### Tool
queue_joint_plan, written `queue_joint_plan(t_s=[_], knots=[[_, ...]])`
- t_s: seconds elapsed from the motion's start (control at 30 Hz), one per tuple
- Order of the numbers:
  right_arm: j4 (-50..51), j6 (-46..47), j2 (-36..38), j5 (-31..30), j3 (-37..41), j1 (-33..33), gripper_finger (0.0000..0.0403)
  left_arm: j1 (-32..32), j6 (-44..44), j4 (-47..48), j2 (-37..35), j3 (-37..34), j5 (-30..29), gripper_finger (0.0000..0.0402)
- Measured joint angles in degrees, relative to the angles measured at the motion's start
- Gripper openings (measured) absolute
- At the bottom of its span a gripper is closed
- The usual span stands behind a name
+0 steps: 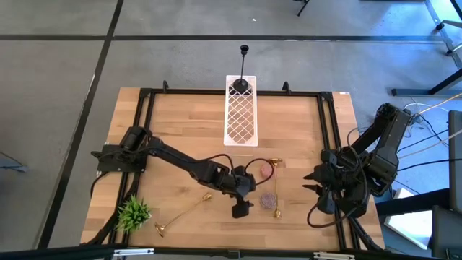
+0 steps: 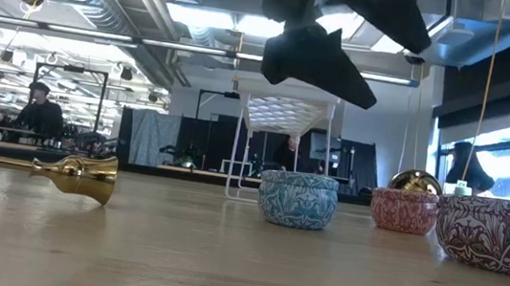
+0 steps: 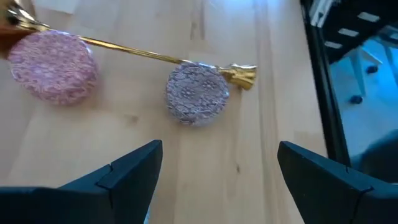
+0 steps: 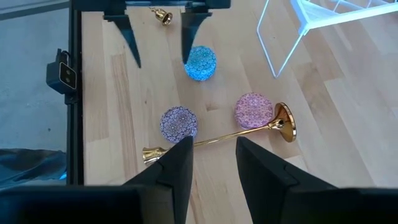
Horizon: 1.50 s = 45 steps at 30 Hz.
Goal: Pick & Place candle stick holders
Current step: Put the blue scented candle on the shelf
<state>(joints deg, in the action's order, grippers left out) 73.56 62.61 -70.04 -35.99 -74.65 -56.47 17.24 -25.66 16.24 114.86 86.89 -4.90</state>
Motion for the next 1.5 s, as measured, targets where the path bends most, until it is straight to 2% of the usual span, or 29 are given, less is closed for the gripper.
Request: queue_joint_plan(t_s=[0.07,0.13,0.23,0.4,0.6,0.77,0.83,1.13,1.3,1.5], knots=[[-0.02,0.01,0.00,0.00,0.00,0.00,0.0124,-0.45,0.75,2.02,-0.02,0.00,-1.33,0.0317],[-0.12,0.02,0.00,0.00,0.00,0.00,0.0124,-0.63,0.54,3.97,-0.02,-0.46,-5.34,0.0317],[-0.51,0.04,0.00,0.00,0.00,0.00,0.0124,-1.07,-5.87,6.50,-0.06,-2.91,-11.92,0.0317],[-0.52,0.17,0.00,-0.18,0.00,0.00,0.0124,-3.01,-12.30,6.88,-0.05,-8.10,-11.26,0.0317],[-0.57,0.34,0.00,-0.47,0.00,0.00,0.0124,-3.06,-12.72,3.39,-0.17,-9.49,-9.99,0.0318],[-0.50,1.02,0.00,-0.46,0.00,0.00,0.0124,-2.49,-10.02,-2.83,-0.37,-9.56,-5.20,0.0318],[-0.42,1.09,0.00,-0.46,0.00,0.00,0.0124,-1.80,-8.27,-2.63,-0.43,-9.21,-4.85,0.0318],[-0.04,1.07,0.00,-1.47,0.00,0.01,0.0124,1.06,-0.14,3.88,-0.43,-7.34,-12.81,0.0318],[-0.07,1.09,0.00,-1.49,0.00,0.02,0.0124,2.41,5.91,4.95,-0.43,-3.33,-14.87,0.0318],[-0.11,1.51,0.00,-1.51,0.00,0.13,0.0124,2.01,5.86,3.06,-0.47,1.43,-14.59,0.0318]])
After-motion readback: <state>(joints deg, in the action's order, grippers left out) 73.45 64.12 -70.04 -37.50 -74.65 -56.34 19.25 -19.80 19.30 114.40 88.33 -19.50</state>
